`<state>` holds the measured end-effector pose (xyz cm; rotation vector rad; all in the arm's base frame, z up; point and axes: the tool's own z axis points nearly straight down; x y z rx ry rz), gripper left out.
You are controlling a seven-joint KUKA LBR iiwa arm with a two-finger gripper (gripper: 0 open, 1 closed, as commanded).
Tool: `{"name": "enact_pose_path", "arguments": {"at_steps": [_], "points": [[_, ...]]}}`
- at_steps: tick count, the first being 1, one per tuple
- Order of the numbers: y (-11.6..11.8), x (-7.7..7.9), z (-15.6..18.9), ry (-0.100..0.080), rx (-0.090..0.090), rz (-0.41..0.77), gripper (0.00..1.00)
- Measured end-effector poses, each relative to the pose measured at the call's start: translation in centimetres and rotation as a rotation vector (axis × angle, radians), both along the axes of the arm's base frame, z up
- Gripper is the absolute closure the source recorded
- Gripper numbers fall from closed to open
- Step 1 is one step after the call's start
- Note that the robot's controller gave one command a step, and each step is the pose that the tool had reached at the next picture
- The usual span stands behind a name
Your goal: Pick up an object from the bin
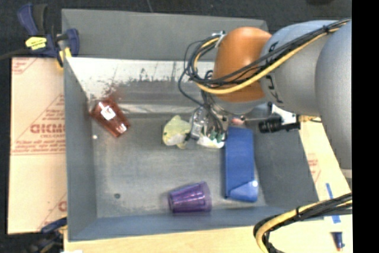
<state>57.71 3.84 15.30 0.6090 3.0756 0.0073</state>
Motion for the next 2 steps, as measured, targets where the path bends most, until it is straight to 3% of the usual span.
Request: {"name": "enact_pose_path", "arguments": {"at_steps": [2], "points": [[0.0,0.2,6.4,-0.007,0.001,0.002,1.00]]}}
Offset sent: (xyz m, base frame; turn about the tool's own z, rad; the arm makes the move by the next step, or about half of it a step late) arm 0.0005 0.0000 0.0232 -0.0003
